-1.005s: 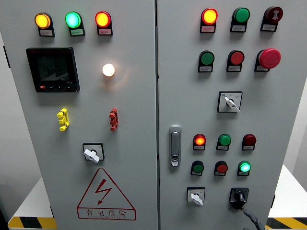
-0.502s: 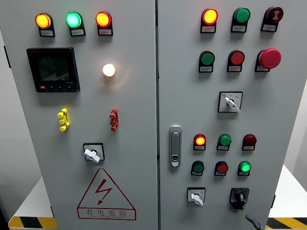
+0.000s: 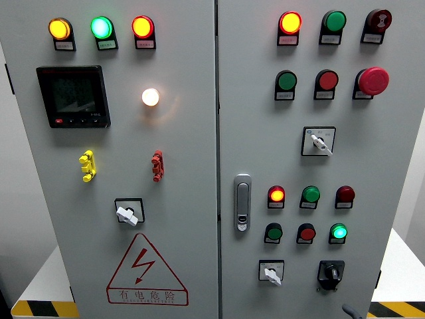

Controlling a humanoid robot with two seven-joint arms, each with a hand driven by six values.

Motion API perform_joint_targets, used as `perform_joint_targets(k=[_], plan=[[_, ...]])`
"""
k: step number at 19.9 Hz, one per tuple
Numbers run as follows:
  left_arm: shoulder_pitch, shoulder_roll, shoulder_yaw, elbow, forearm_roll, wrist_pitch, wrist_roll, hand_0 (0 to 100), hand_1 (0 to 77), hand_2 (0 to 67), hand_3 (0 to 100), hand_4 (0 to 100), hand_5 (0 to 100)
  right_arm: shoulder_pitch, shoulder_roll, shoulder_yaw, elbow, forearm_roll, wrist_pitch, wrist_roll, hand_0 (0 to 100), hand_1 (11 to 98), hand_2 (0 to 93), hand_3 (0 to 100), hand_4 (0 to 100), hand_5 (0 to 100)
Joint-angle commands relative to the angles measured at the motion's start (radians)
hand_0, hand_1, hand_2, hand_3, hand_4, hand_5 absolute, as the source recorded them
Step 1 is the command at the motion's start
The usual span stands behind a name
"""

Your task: Trip black knob to open circuit

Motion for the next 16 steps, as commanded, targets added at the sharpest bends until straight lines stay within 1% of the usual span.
perform_joint_targets(k=[1, 4, 10, 13, 14, 15, 16], plan=[[-0.001, -0.001, 0.0, 0.0, 0.0, 0.0, 0.0, 0, 3.0, 13.0, 21, 7, 1, -0.003, -0.0001, 0.003, 0.002, -0.012, 0.0, 0.0, 100, 41.1, 4.7, 20, 16, 32], [0.0, 0.0, 0.0, 0.0, 0.0, 0.0, 0.0, 0, 3.0, 13.0, 21, 7, 1, -0.011, -0.0001, 0.004, 0.003, -0.019, 0.0, 0.0, 100, 41.7, 4.9, 19, 15, 29], [-0.001, 0.0, 0.0, 0.0, 0.0, 0.0, 0.0, 0, 3.0, 13.0, 21, 7, 1, -0.017, -0.0001, 0.004, 0.008, -0.03, 0.0, 0.0, 100, 41.7, 5.3, 18, 14, 28], [-0.001, 0.0, 0.0, 0.0, 0.0, 0.0, 0.0, 0, 3.0, 13.0, 21, 7, 1, -0.023, -0.0001, 0.003, 0.014, -0.061, 0.0, 0.0, 100, 42.0, 5.5, 18, 14, 28], [-0.001, 0.0, 0.0, 0.0, 0.0, 0.0, 0.0, 0, 3.0, 13.0, 21, 7, 1, -0.023, -0.0016, 0.003, 0.014, -0.062, 0.0, 0.0, 100, 42.1, 5.5, 18, 14, 28], [0.0, 0.0, 0.0, 0.0, 0.0, 0.0, 0.0, 0, 3.0, 13.0, 21, 7, 1, -0.023, -0.0001, 0.003, 0.014, -0.064, 0.0, 0.0, 100, 42.2, 5.6, 18, 14, 28], [-0.001, -0.001, 0.0, 0.0, 0.0, 0.0, 0.0, 0, 3.0, 13.0, 21, 7, 1, -0.025, -0.0001, 0.003, 0.014, -0.064, 0.0, 0.0, 100, 42.3, 5.7, 18, 14, 28]])
